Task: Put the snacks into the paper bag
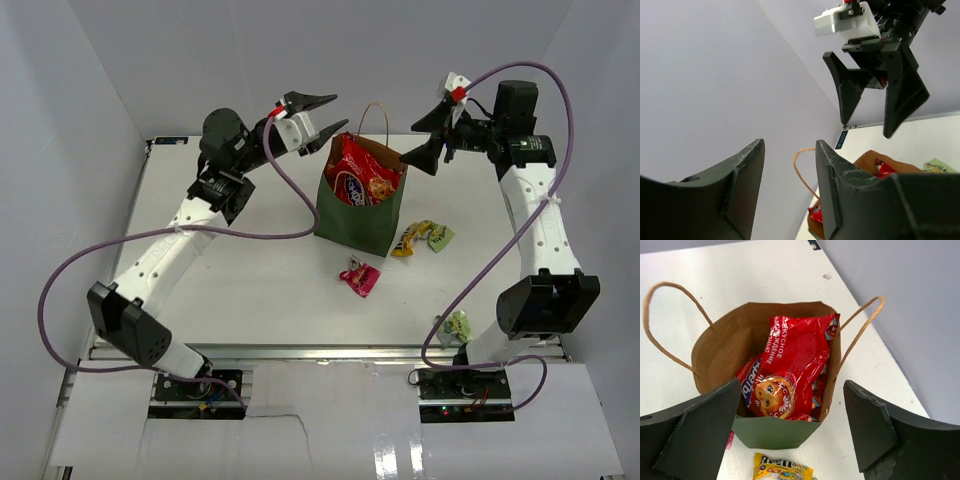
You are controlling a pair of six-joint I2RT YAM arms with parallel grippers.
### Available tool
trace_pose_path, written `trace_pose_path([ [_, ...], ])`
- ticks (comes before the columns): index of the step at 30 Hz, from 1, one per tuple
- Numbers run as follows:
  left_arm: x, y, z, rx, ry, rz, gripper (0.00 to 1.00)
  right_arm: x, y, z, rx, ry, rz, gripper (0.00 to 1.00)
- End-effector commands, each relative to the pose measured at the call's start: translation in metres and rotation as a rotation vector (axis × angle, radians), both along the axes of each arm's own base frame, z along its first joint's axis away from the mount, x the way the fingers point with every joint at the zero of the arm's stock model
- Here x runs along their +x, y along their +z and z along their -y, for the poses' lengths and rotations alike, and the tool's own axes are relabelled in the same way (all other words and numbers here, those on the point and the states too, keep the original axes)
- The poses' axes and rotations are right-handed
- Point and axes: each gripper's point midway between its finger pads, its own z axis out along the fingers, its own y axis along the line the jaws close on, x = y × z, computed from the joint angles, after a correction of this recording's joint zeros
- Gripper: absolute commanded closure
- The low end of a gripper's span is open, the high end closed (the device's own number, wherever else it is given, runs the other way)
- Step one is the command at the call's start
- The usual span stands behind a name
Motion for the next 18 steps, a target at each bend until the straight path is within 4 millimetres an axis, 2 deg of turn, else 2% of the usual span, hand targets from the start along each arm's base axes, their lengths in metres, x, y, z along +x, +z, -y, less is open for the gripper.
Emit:
trace_pose_path([
  [1,-0.035,0.036,-0.038,-0.151,0.063,-0.072,0.44,-0.021,0.043,0.006,0.060,0.032,0.038,0.11],
  [2,-0.049,0.026,-0.048,-0.194,0.058,-0.173,0.43,-0.023,0.044,0.014,0.073,0.015,0.011,0.10],
  [4,-0.053,0.012,-0.067,-0.283,0.119,-0.304,0.38,-0.021,0.038,0.026,0.071,-0.027,-0.023,0.09],
  [5,-0.065,-0.007,-0.081,-0.320,0.142,-0.378,0.37,-0.022,0.033,0.032,0.061,-0.055,-0.047,0.08],
  [6,-0.071,-0.018,-0.087,-0.400,0.135,-0.504,0.32,-0.018,0.021,0.044,0.053,-0.095,-0.075,0.07],
  [8,-0.077,-0.043,-0.104,-0.482,0.183,-0.622,0.30,-0.015,0.003,0.060,0.028,-0.173,-0.126,0.07],
  [9,-0.089,-0.066,-0.111,-0.525,0.174,-0.720,0.24,-0.013,-0.014,0.071,0.010,-0.215,-0.161,0.07],
  [10,-0.090,-0.079,-0.116,-0.558,0.193,-0.777,0.04,-0.011,-0.023,0.078,-0.009,-0.253,-0.181,0.05],
  [11,-0.094,-0.097,-0.118,-0.562,0.208,-0.843,0.02,-0.007,-0.037,0.089,-0.048,-0.312,-0.201,0.05],
  [12,-0.101,-0.119,-0.121,-0.583,0.207,-0.931,0.02,-0.010,-0.060,0.098,-0.095,-0.340,-0.240,0.04],
  [15,-0.107,-0.152,-0.119,-0.600,0.199,-1.058,0.02,-0.023,-0.099,0.104,-0.180,-0.324,-0.289,0.04],
  [18,-0.103,-0.202,-0.109,-0.569,0.240,-1.245,0.02,-0.035,-0.152,0.111,-0.260,-0.311,-0.364,0.04],
])
